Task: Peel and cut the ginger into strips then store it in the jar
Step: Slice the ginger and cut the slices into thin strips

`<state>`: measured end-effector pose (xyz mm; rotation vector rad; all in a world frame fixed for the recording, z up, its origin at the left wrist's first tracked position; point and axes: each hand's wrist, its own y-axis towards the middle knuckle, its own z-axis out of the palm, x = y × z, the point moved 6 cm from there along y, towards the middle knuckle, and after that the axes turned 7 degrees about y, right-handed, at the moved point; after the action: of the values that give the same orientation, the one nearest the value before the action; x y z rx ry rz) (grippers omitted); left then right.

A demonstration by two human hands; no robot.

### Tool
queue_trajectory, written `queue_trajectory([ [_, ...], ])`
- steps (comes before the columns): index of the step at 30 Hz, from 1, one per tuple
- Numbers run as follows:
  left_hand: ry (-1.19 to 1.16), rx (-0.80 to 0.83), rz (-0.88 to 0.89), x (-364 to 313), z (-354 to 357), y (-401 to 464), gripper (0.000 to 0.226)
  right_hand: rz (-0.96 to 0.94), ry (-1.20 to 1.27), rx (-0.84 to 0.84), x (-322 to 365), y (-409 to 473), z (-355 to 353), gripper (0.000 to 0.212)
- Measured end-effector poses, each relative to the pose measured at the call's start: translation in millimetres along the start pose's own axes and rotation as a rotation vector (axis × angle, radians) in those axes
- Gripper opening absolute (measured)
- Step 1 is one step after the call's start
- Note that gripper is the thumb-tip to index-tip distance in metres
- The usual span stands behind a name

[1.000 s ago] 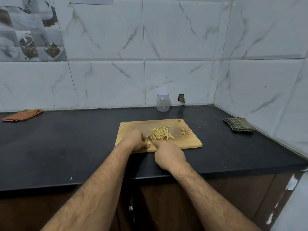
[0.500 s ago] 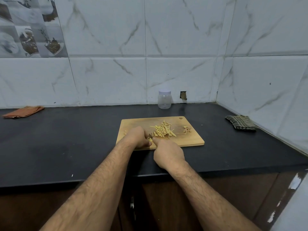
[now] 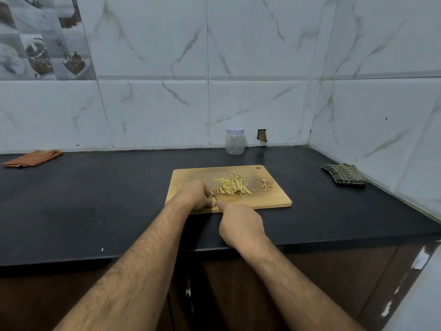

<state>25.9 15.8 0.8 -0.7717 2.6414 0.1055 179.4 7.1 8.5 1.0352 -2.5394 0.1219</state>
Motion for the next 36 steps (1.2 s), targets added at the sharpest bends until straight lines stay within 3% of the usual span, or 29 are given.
queue_trajectory([
  [7, -0.029, 0.031, 0.002, 4, 2, 3, 0.034, 0.023, -0.020, 0.020, -8, -12, -4, 0.062],
  [19, -0.115, 0.033, -0.003, 7, 3, 2, 0.009, 0.004, 0.075, -0.035, 0, 10, -3, 0.059],
  [29, -0.148, 0.025, 0.018, 7, 3, 3, 0.004, -0.014, 0.028, -0.035, 6, 15, 0, 0.046],
  [32, -0.146, 0.014, 0.012, 8, 3, 3, 0.021, -0.013, -0.002, -0.042, 10, 15, -1, 0.049],
  [36, -0.150, -0.005, -0.002, 10, 3, 5, 0.026, -0.018, -0.024, -0.029, 6, 8, -1, 0.055],
])
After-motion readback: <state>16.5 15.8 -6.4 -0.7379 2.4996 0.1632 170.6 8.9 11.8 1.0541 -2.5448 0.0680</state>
